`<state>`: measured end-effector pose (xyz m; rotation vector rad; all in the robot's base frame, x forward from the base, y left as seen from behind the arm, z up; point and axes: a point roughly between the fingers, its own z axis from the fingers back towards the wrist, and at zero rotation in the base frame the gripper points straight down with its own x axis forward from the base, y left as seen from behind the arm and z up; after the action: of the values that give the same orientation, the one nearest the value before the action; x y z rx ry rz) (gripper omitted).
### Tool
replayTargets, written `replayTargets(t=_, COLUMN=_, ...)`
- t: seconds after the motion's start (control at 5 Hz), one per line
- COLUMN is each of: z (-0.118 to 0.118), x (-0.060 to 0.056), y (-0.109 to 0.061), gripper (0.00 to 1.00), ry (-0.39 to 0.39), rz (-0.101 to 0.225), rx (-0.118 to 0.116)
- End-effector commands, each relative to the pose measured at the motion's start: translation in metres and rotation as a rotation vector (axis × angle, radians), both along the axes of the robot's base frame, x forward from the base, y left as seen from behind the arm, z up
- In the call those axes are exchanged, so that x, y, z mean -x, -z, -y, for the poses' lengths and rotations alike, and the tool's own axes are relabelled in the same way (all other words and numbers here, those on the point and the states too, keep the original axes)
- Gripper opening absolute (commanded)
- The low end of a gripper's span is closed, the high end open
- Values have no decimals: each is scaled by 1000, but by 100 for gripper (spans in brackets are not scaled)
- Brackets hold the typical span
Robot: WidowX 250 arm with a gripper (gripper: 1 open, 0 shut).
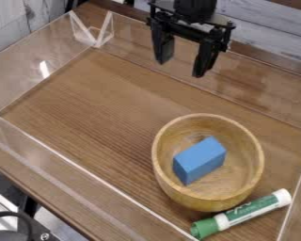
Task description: Remove the blue block from inside the brown bowl and put it on the table
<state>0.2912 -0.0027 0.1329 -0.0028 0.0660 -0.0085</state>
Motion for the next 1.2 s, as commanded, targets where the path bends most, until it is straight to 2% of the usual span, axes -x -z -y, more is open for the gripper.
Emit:
replayTargets(t=0.0, z=8, x=7, y=5, gripper=100, ry=26, rz=-3, rx=1)
replayTargets(t=0.2, z=20, x=17, y=9, gripper=100, ry=67, rz=5, rx=0)
replayTargets(t=0.6, z=44, x=36, y=17, gripper=100, ry=153, rz=45, rx=-4)
replayTargets(t=1.0, z=57, x=43, y=27, gripper=100, ry=226, rz=72, rx=-1)
